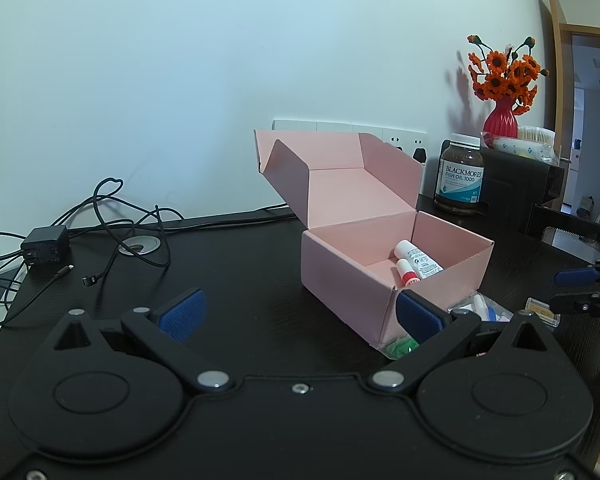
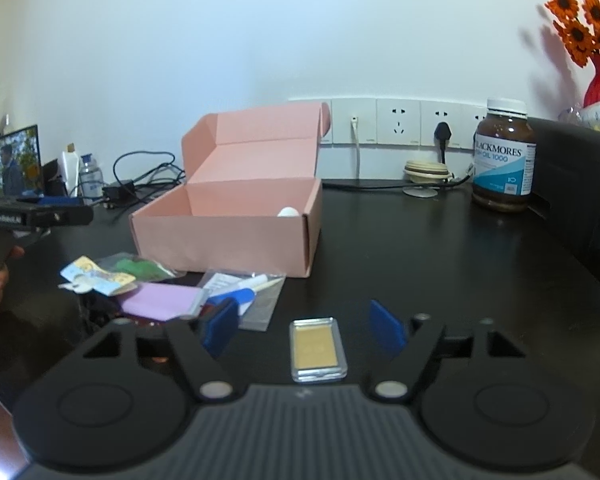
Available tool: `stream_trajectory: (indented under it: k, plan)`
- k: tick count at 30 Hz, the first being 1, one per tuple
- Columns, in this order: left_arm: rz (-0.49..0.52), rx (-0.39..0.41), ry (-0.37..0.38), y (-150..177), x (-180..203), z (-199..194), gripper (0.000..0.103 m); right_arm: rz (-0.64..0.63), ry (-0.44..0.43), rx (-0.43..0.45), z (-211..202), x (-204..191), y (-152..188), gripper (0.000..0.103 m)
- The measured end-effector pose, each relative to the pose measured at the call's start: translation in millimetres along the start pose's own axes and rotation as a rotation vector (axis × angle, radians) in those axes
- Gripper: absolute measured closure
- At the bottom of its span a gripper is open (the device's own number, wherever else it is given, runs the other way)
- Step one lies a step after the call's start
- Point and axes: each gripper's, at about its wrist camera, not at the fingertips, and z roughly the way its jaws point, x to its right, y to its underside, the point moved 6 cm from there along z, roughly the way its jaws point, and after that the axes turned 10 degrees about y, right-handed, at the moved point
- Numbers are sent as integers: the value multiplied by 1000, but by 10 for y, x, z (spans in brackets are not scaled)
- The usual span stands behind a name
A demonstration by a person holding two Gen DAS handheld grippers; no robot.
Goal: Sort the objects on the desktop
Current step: 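Open the right gripper and release the gold packet on the desk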
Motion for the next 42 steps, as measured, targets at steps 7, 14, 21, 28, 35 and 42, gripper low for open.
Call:
stream_trajectory:
  k: [7, 14, 21, 28, 35, 42]
  plan:
    - [-2, -1, 1, 3, -5, 1, 0, 61, -19, 38, -99, 51, -103, 2]
    - [-2, -2, 1, 5, -6, 4, 0, 43, -37, 2, -96, 15, -116, 1]
    - [0, -1, 0, 7, 1, -1, 0, 31, -13, -22, -55, 47, -96, 1]
    - [-1, -4, 2, 9, -3, 1, 0, -49, -5, -31, -60, -6, -22, 1]
    - [-1, -5, 4, 11, 0, 6, 0, -71, -5, -35, -76, -23, 25, 1]
    - [1, -5, 7, 10, 4, 6, 0, -67, -6, -35, -84, -18, 29, 1]
